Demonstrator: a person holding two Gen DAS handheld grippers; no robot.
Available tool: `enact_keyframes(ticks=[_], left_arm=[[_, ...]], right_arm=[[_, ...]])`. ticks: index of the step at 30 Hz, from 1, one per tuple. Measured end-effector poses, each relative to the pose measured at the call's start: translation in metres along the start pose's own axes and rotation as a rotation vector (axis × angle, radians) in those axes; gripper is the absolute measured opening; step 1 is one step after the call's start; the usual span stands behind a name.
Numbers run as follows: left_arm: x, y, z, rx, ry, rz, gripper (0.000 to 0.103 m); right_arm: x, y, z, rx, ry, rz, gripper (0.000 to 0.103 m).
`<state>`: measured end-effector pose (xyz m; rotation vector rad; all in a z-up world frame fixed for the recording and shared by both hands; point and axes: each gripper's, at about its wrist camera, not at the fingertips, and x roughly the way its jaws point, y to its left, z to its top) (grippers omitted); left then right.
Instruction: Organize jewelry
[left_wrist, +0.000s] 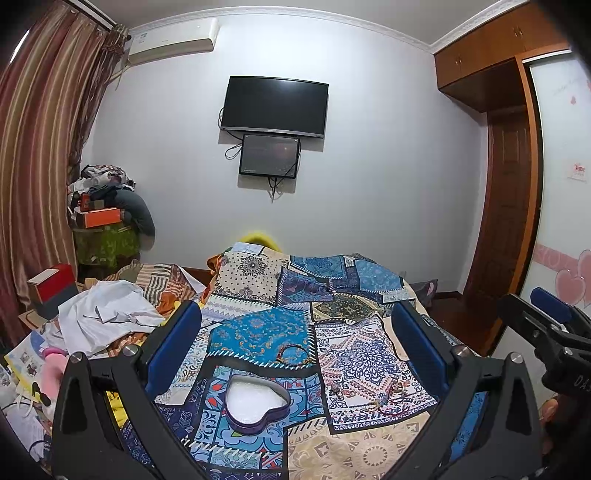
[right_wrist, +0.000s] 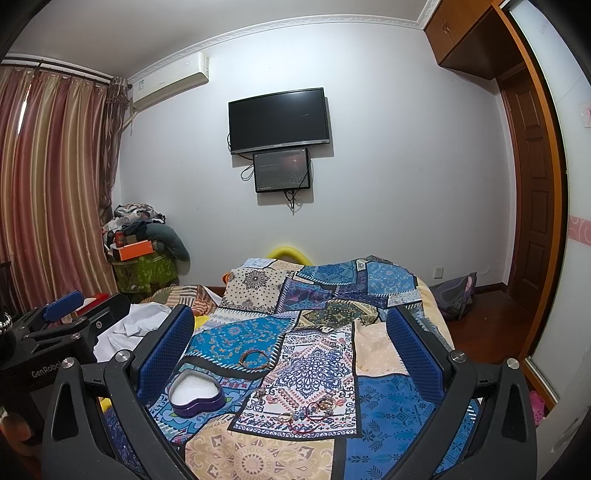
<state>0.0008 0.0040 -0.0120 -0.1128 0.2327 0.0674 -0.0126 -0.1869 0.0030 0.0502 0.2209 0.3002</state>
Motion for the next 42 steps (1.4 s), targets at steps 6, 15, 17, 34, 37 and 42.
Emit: enact_keyframes(ticks=[6, 15, 17, 34, 37, 42], left_arm=[[-0.001, 0.002, 0.0, -0.004, -0.001, 0.003, 0.103], [0.008, 0.002, -0.002, -0.005, 0.017, 0.005, 0.103], [0.013, 0.002, -0.004, -0.007, 0.031, 0.0, 0.103], [0.102, -0.008, -0.061, 0.048, 0.329, -0.018, 0.088], [0.118, -0.012, -0.078, 0.065, 0.402, -0.037, 0.086], [0.137, -0.023, -0.101, 0.078, 0.496, -0.114, 0.076]], right_arm=[[0.0, 0.0, 0.0, 0.0, -0.001, 0.001, 0.103], [0.007, 0.0, -0.006, 0.002, 0.012, 0.003, 0.103], [0.011, -0.002, -0.009, 0.003, 0.019, 0.0, 0.103], [0.081, -0.048, -0.065, -0.046, 0.249, -0.076, 0.102], [0.088, -0.057, -0.074, -0.045, 0.304, -0.071, 0.093], [0.098, -0.067, -0.091, -0.046, 0.39, -0.038, 0.076]])
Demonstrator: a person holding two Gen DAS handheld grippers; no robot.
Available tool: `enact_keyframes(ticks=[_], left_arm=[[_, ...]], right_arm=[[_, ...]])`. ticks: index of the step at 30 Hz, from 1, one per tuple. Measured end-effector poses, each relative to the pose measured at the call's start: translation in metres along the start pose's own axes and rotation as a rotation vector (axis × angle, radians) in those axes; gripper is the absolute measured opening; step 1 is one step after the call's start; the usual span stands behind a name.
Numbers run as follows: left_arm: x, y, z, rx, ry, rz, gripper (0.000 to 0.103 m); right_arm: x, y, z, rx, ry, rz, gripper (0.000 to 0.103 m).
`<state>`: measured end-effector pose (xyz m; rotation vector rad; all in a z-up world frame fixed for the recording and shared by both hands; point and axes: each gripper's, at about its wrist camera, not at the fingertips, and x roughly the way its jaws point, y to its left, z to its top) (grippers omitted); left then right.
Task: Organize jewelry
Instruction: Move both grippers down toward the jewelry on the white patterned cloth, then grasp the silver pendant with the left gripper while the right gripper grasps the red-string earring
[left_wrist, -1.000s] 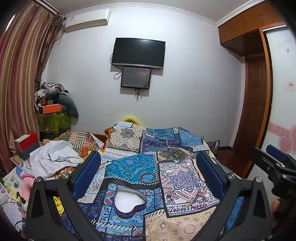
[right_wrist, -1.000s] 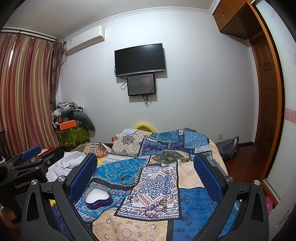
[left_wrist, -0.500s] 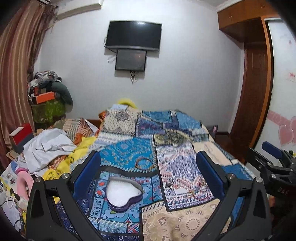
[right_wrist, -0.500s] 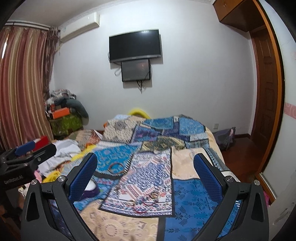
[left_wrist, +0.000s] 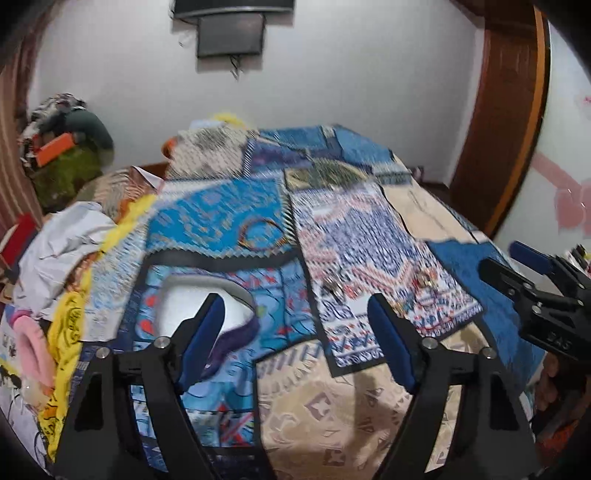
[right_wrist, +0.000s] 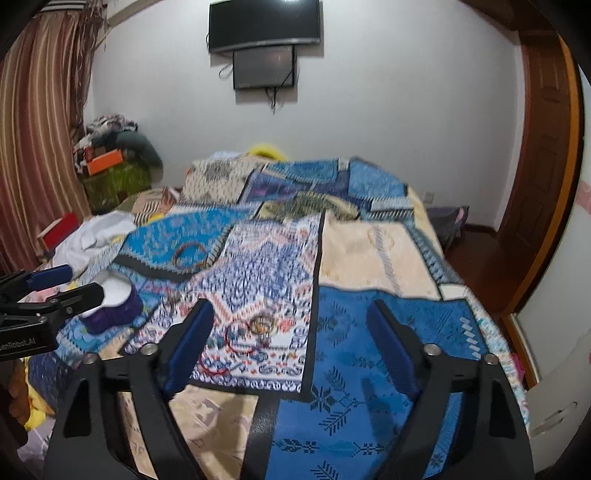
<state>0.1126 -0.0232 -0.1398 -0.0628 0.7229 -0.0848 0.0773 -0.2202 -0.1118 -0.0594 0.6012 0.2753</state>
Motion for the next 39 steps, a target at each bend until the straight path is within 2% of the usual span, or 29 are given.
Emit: enact_keyframes(ticks=[5, 9, 15, 21, 27, 30, 33, 35, 39], left_arm=[[0.02, -0.013, -0.001, 0.02, 0.054, -0.069, 0.067], [0.036, -0.02, 0.003, 0.041, 0.085, -0.096, 0.055], [0.054, -0.022, 0.008, 0.045, 0.115, -0.111, 0.05], [0.074, -0.015, 0.011, 0.002, 0.16, -0.126, 0.039], [0.086, -0.011, 0.014, -0.017, 0.164, -0.127, 0.038], [0.091, -0.01, 0.015, -0.025, 0.167, -0.127, 0.038], [0.094, -0.011, 0.016, -0.026, 0.168, -0.127, 0.036], [0.095, -0.012, 0.016, -0.025, 0.164, -0.125, 0.034], [0.094, -0.013, 0.018, -0.016, 0.15, -0.116, 0.019]], right_arm=[[0.01, -0.007, -0.004, 0.007, 0.054, 0.061, 0.06], [0.026, -0.012, 0.0, 0.022, 0.089, 0.102, 0.048], [0.043, -0.015, 0.003, 0.033, 0.139, 0.15, 0.033], [0.054, -0.005, 0.004, -0.022, 0.173, 0.176, 0.029], [0.071, -0.005, -0.001, -0.041, 0.226, 0.167, 0.024], [0.071, -0.005, 0.0, -0.043, 0.224, 0.163, 0.023], [0.072, -0.004, -0.001, -0.05, 0.22, 0.158, 0.017], [0.072, -0.004, -0.001, -0.049, 0.218, 0.158, 0.017], [0.069, -0.007, 0.001, -0.036, 0.211, 0.162, 0.008]])
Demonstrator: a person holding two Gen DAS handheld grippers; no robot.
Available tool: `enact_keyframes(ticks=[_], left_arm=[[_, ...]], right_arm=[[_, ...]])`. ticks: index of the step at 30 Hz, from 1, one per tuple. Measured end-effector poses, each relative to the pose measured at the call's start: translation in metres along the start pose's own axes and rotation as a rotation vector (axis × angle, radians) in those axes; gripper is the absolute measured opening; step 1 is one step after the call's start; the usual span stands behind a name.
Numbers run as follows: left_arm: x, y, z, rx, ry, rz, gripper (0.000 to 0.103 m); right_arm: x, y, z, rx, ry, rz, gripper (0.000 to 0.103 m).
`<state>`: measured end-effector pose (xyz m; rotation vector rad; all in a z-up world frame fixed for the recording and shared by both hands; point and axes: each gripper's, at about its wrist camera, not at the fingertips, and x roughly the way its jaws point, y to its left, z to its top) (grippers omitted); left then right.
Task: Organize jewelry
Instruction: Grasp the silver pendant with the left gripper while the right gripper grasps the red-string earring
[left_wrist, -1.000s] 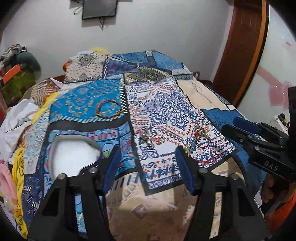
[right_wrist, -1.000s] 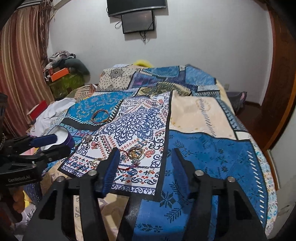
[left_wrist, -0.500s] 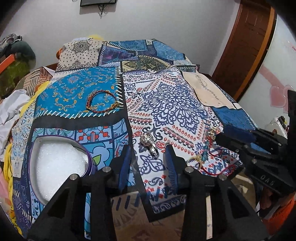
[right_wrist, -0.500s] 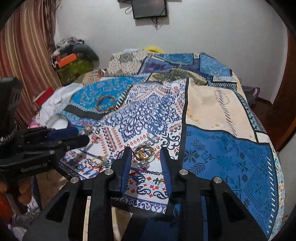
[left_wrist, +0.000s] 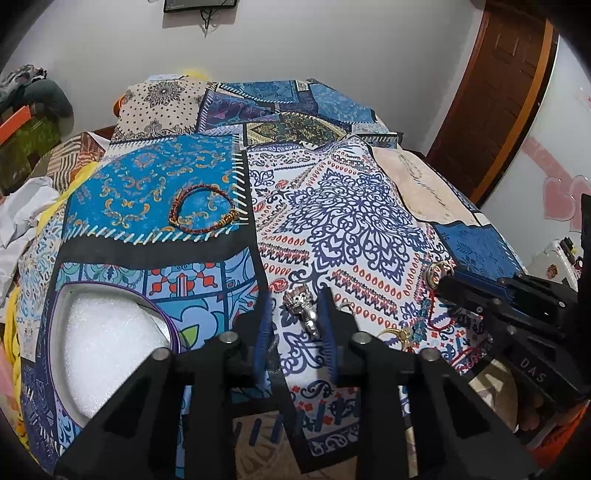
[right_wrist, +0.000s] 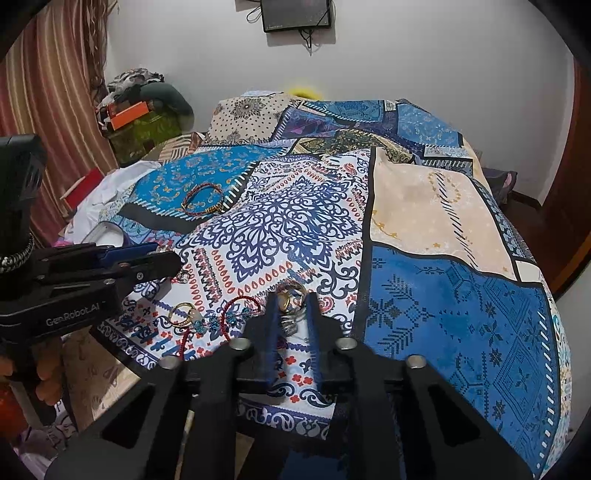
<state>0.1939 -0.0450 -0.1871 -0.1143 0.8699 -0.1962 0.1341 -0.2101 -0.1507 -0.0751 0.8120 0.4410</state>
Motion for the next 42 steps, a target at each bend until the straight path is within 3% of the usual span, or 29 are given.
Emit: enact_keyframes(ticks=[1, 15, 17, 19, 20, 29, 31, 35, 39, 42], left_arm=[[-0.001, 0.0, 0.001, 0.002, -0.004, 0.001, 0.015], [-0.032, -0.012, 0.002, 0.038, -0.071, -0.006, 0.015], [-0.039, -0.012, 0.0, 0.038, -0.081, -0.007, 0.015], [-0.045, -0.01, -0.002, 0.034, -0.085, -0.012, 0.015], [-0.047, -0.009, -0.004, 0.033, -0.086, -0.012, 0.015], [-0.056, 0.002, -0.016, 0.021, -0.072, 0.003, 0.015], [-0.056, 0.004, -0.017, 0.02, -0.075, 0.01, 0.015], [-0.056, 0.007, -0.019, 0.013, -0.077, 0.006, 0.015], [-0.055, 0.007, -0.019, 0.014, -0.076, 0.008, 0.015], [-0.053, 0.006, -0.02, 0.021, -0.074, 0.014, 0.015]], right_arm=[[0.0, 0.0, 0.001, 0.003, -0.002, 0.0, 0.008], [-0.035, 0.006, 0.008, 0.007, -0.062, 0.011, 0.009], [-0.037, 0.01, 0.009, 0.008, -0.046, 0.02, 0.02], [-0.038, 0.014, 0.009, 0.01, -0.039, 0.046, 0.043], [-0.038, 0.015, 0.007, 0.009, -0.042, 0.055, 0.045], [-0.001, 0.029, 0.002, 0.025, 0.063, 0.094, 0.045], [0.006, 0.023, 0.001, 0.067, 0.076, 0.099, 0.037], [0.008, 0.018, 0.001, 0.097, 0.07, 0.079, 0.036], [0.015, 0.026, 0.003, 0.04, 0.061, 0.019, 0.035], [0.016, 0.028, 0.002, 0.019, 0.054, 0.021, 0.026]])
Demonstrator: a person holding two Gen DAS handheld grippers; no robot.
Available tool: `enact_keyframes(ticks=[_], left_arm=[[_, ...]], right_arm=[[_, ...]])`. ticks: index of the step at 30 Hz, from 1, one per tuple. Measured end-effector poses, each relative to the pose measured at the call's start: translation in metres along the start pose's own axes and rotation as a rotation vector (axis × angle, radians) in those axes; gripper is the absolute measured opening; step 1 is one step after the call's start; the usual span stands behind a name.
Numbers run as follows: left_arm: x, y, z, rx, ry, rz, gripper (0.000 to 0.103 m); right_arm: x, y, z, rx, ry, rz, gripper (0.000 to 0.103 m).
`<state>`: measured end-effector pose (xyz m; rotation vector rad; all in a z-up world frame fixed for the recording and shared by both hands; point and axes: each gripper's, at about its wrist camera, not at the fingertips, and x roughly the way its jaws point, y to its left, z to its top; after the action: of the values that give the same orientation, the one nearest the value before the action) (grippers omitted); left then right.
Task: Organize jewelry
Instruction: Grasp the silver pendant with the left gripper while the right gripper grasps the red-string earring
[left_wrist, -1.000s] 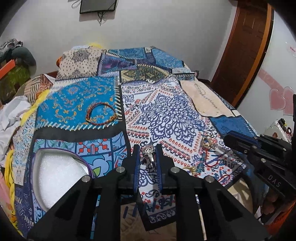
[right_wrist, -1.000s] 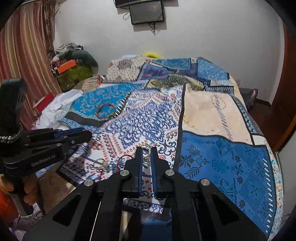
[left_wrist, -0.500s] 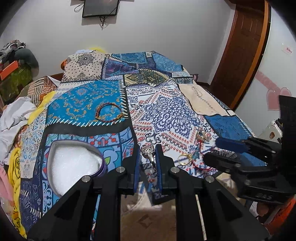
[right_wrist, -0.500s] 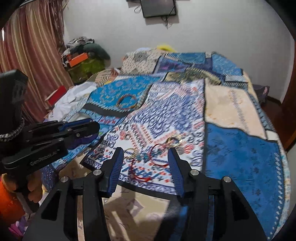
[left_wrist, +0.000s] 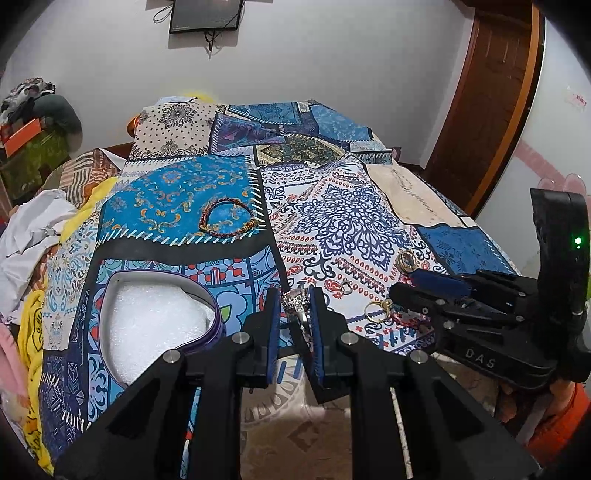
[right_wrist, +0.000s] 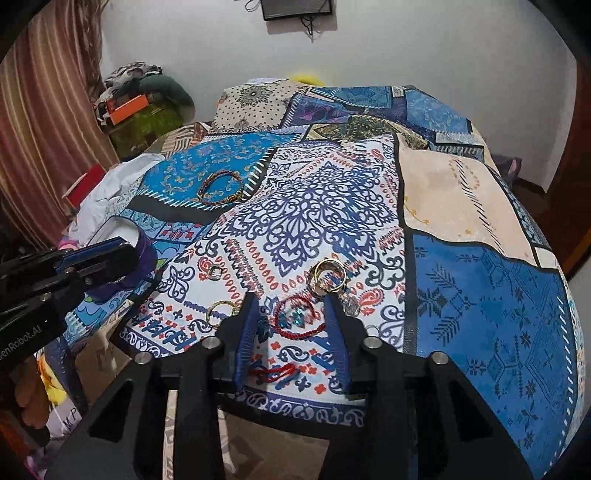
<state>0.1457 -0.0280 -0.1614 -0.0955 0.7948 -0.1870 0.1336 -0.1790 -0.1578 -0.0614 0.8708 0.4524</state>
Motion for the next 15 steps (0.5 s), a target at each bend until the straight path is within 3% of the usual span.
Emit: enact_keyframes(ticks=[2, 3, 4, 15], left_arm=[[0.001, 0.0, 0.0, 0.002, 0.001, 0.001, 0.015], [0.0, -0.001, 0.001, 0.004, 0.001, 0.002, 0.015], [0.0, -0.001, 0.0, 0.005, 0.0, 0.003, 0.015], [-0.012, 0.001, 0.001, 0.001, -0.024, 0.013, 0.015]], right_arm=[[-0.001, -0.001, -0.001, -0.003, -0.008, 0.002, 0.025], [-0.002, -0.001, -0.002, -0.007, -0.013, 0.004, 0.011], [-0.002, -0.001, -0.002, -0.009, -0.012, 0.006, 0.005], [-0.025, 0.001, -0.002, 0.004, -0.061, 0.037, 0.003]])
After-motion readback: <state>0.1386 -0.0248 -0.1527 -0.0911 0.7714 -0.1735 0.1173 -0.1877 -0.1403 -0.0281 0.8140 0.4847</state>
